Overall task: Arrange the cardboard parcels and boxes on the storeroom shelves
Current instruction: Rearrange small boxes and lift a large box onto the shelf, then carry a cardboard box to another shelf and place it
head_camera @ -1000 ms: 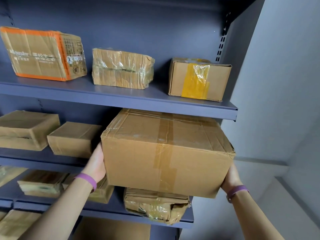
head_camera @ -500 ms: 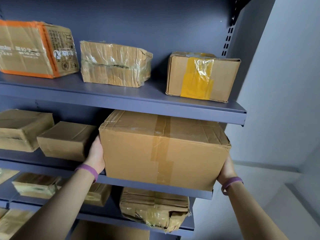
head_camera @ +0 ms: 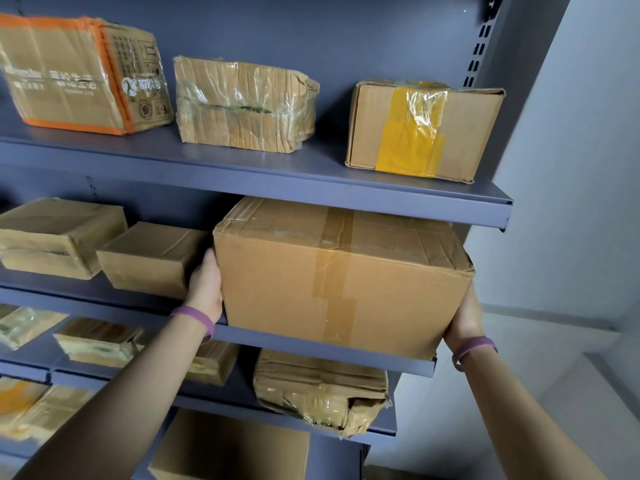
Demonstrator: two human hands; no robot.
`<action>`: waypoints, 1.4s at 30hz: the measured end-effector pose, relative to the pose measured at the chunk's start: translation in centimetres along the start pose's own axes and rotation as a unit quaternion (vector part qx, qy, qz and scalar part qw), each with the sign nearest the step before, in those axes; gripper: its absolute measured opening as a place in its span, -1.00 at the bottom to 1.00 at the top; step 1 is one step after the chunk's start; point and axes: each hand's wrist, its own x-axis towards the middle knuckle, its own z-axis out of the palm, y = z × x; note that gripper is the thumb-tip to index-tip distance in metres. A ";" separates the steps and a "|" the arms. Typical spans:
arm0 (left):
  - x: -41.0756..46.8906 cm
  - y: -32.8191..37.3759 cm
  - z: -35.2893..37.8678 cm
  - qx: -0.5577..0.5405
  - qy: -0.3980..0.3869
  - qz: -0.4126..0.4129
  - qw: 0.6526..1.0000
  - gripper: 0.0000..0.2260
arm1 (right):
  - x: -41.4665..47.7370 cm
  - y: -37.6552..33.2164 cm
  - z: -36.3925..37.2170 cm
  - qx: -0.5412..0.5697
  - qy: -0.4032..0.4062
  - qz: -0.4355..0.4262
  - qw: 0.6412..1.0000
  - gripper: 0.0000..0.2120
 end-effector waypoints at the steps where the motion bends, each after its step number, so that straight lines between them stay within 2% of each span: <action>1: -0.7 0.1 -0.2 0.004 -0.009 0.002 1.000 -0.72 | -0.7 -0.2 0.1 0.000 0.015 -0.006 1.000 -0.67; 7: -4.8 0.1 -3.3 0.034 -0.094 0.022 0.995 -0.54 | -6.0 0.8 -1.1 0.006 0.024 -0.022 0.999 -0.80; 10: -7.5 0.1 -6.4 0.055 -0.112 0.020 0.992 -0.54 | -10.0 1.7 -1.5 -0.001 0.028 -0.038 0.999 -0.83; 15: -13.2 -1.0 -12.9 0.065 -0.148 0.014 0.987 -0.56 | -18.8 4.0 -0.9 -0.047 0.043 -0.060 0.996 -0.49; 20: -18.8 -1.1 -21.3 0.072 -0.144 0.015 0.987 -0.54 | -28.4 6.6 3.4 -0.031 -0.026 -0.065 0.997 -0.61; 26: -24.2 1.3 -33.2 0.031 -0.068 0.032 0.997 -0.55 | -39.3 10.1 13.5 -0.035 -0.152 -0.020 0.988 -0.73; 29: -26.1 2.3 -39.3 0.019 -0.019 0.034 0.999 -0.57 | -44.1 12.5 18.8 -0.044 -0.232 -0.007 0.972 -0.68; 33: -27.5 4.3 -47.9 -0.010 0.064 0.034 0.997 -0.56 | -50.3 15.3 26.6 -0.072 -0.343 0.018 0.936 -0.67; 37: -28.1 6.1 -56.2 -0.035 0.169 0.042 0.984 -0.60 | -56.5 17.7 34.7 -0.085 -0.430 0.050 0.898 -0.75; 42: -28.3 7.8 -65.9 -0.048 0.280 0.062 0.957 -0.66 | -63.2 21.4 44.5 -0.097 -0.531 0.082 0.838 -0.62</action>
